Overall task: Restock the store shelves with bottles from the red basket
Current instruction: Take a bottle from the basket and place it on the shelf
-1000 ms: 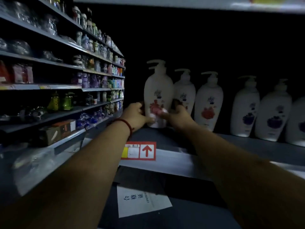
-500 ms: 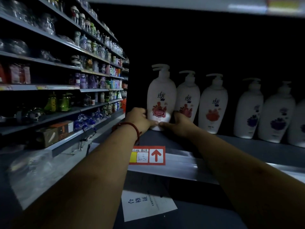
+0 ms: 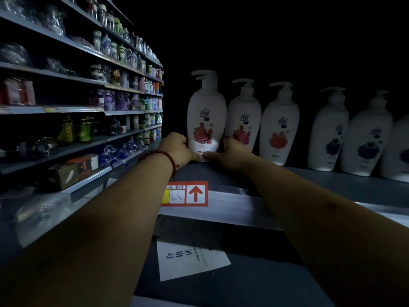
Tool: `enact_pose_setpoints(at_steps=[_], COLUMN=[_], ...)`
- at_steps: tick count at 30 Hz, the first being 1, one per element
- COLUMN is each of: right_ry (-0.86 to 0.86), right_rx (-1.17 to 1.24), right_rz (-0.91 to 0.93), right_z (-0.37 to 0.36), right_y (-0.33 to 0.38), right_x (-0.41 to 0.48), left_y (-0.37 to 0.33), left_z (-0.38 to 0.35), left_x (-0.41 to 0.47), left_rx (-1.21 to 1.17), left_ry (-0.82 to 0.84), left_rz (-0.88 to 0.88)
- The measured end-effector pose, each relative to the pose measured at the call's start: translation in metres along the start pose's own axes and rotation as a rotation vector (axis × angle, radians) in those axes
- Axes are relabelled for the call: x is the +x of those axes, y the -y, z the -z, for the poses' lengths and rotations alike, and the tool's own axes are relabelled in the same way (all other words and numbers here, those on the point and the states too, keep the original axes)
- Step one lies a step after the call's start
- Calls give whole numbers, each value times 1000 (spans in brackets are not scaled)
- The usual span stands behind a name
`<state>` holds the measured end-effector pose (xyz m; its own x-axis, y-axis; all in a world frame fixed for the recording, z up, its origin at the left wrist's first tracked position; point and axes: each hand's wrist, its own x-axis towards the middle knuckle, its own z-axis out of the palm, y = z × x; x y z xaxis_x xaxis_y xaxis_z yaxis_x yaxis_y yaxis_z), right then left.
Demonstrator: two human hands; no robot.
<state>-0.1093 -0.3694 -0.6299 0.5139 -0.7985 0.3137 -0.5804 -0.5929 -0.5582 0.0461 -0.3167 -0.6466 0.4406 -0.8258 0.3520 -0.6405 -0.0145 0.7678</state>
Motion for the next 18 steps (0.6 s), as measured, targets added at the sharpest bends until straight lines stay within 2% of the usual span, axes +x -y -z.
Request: enact_pose_setpoints(at_steps=[8, 13, 15, 18], right_ry=[74, 95, 87, 42], right_rx=[-28, -117, -143, -184], right_rz=[-1, 45, 93, 140], right_z=[12, 41, 55, 86], right_y=[-3, -10, -16, -24], right_x=[3, -19, -34, -65], left_y=[-13, -48, -69, -103], left_z=[-2, 16, 23, 23], left_x=[-9, -36, -50, -82], left_rx=[140, 507, 572, 585], left_ry=[-20, -18, 1, 15], left_rz=[38, 125, 87, -62])
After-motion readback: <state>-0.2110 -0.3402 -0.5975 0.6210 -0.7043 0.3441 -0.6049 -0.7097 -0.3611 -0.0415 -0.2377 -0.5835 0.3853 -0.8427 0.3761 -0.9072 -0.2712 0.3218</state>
